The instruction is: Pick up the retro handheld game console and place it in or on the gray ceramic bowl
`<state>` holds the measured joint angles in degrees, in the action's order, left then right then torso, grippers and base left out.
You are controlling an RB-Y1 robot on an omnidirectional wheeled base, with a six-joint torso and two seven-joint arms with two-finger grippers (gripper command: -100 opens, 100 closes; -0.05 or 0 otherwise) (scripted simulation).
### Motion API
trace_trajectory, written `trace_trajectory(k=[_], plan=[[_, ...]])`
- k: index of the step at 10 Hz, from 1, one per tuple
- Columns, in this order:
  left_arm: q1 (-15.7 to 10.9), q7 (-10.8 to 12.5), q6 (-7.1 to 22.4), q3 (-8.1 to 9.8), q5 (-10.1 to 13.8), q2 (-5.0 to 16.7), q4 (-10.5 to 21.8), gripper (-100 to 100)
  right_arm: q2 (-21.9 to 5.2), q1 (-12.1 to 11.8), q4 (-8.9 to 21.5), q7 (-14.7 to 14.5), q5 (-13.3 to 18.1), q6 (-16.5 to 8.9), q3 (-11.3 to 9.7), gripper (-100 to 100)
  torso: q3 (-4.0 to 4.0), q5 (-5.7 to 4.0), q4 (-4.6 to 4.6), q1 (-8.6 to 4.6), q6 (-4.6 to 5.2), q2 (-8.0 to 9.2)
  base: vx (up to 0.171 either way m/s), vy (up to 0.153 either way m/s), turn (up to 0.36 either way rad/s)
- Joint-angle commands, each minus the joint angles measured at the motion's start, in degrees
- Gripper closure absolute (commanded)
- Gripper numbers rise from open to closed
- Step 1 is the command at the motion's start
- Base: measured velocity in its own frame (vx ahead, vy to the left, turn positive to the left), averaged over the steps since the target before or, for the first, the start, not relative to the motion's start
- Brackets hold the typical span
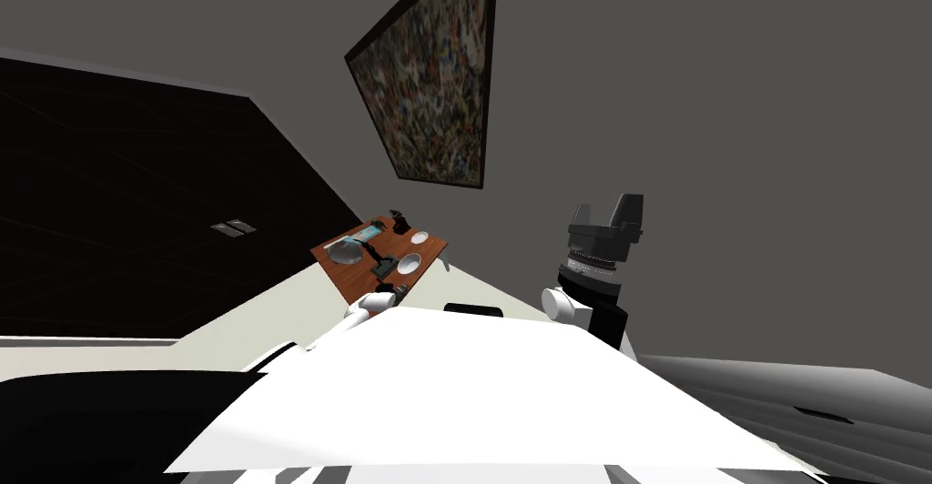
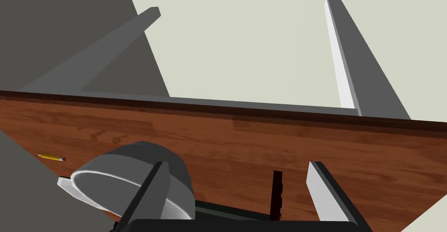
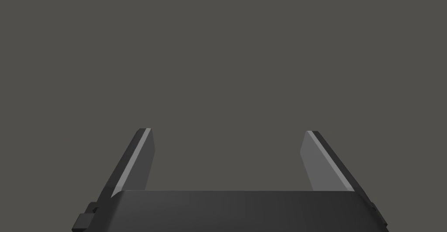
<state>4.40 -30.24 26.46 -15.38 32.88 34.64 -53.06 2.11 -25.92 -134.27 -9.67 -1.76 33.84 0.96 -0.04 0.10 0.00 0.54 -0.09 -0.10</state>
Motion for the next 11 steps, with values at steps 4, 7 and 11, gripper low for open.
trace_trajectory(k=[4,7,11], plan=[[-2.4,-0.8,3.3,0.65,1.4,0.2,5.8,-100,0.0,0.0,0.0,0.0,0.0,0.0,0.0,0,0.03,0.0,0.0,-0.06,-0.03,0.06,0.031,0.099,-0.09],[-4.5,-1.3,6.8,1.5,2.7,0.2,10.8,-100,0.0,0.0,0.0,0.0,0.0,0.0,0.0,0,0.0,0.07,0.0,0.32,-0.01,0.0,0.05,0.19,-0.152],[-6.7,-1.6,10.5,2.43,4.1,0.0,15.7,-100,0.0,0.0,0.0,0.0,0.0,0.0,0.0,0,-0.05,0.08,-0.02,0.3,-0.03,-0.07,0.049,0.202,-0.098]])
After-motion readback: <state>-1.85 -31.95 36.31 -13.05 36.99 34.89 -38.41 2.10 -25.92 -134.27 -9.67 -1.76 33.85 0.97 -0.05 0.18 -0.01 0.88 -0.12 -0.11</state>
